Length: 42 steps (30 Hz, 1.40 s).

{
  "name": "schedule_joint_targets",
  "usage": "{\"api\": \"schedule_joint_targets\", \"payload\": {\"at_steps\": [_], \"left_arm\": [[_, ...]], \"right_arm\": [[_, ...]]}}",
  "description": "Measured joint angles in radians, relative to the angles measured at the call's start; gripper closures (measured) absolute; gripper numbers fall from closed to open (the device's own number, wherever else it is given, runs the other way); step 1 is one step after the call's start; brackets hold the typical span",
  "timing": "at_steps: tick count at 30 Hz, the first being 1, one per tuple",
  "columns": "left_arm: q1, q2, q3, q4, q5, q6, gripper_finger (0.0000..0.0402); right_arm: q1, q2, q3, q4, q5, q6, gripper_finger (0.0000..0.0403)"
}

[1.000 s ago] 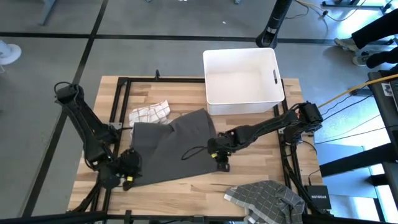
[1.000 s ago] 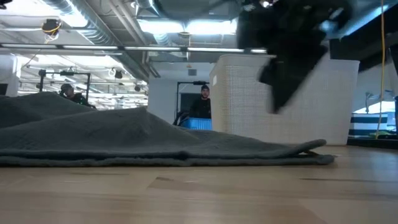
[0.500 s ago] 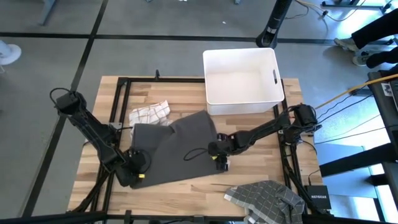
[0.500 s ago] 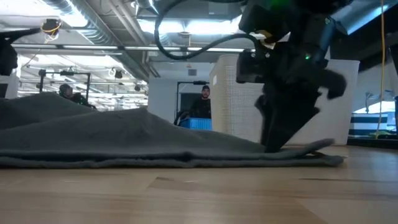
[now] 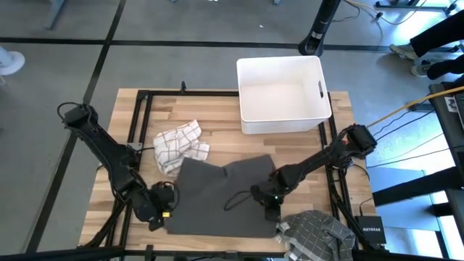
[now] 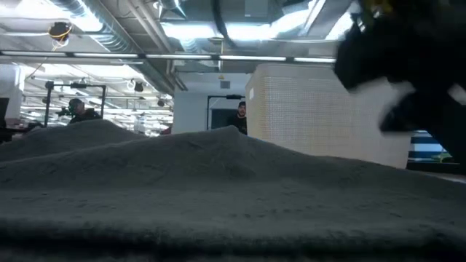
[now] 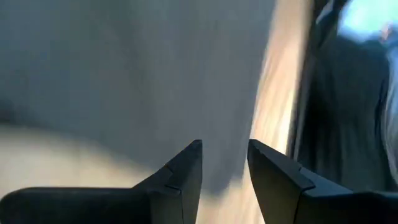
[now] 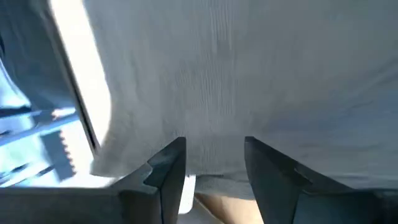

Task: Fold towel
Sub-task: Fold the gray towel

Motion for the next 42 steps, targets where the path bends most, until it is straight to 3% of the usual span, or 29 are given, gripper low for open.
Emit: {"api": "schedule_joint_targets", "payload": {"at_steps": [5, 9, 11, 14, 17, 19, 24, 27, 33, 35, 38, 42], "left_arm": [[0.097, -0.01, 0.054, -0.001, -0.396, 0.296, 0.0282], [0.24, -0.009, 0.031, -0.076, -0.455, 0.365, 0.0282], [0.311, -0.009, 0.027, -0.2, -0.457, 0.318, 0.0282], [0.395, -0.009, 0.026, -0.454, -0.381, 0.2, 0.0282], [0.47, -0.009, 0.021, -0.594, -0.174, 0.115, 0.0282], [0.504, -0.009, -0.003, -0.569, -0.112, 0.091, 0.0282], [0.62, -0.008, -0.142, -0.357, -0.054, 0.22, 0.0282], [0.712, -0.007, -0.197, -0.33, -0.127, 0.284, 0.0282], [0.967, -0.008, -0.259, -0.437, -0.564, 0.264, 0.0282], [1.065, -0.011, -0.26, -0.445, -0.639, 0.243, 0.0282], [1.146, -0.028, -0.21, -0.443, -0.6, 0.278, 0.0282], [1.097, -0.08, -0.119, -0.4, -0.406, 0.417, 0.0282]], "right_arm": [[-0.007, -0.058, 0.079, -0.06, 0.295, -0.18, 0.0237], [-0.006, -0.077, 0.084, -0.035, 0.634, -0.303, 0.0237], [-0.007, -0.075, 0.066, -0.044, 0.728, -0.312, 0.0237], [-0.006, -0.075, 0.033, -0.059, 0.717, -0.305, 0.0237], [0.011, -0.075, 0.003, -0.093, 0.691, -0.254, 0.0237], [0.03, -0.076, -0.025, -0.076, 0.689, -0.221, 0.0237], [0.073, -0.076, -0.097, -0.029, 0.689, -0.129, 0.0237], [0.098, -0.076, -0.126, -0.008, 0.702, -0.09, 0.0237], [0.114, -0.076, -0.135, 0.017, 0.762, -0.074, 0.0237], [0.113, -0.076, -0.135, 0.032, 0.762, -0.075, 0.0237], [0.111, -0.076, -0.134, 0.044, 0.762, -0.077, 0.0237], [0.111, -0.076, -0.133, 0.042, 0.75, -0.079, 0.0237]]}}
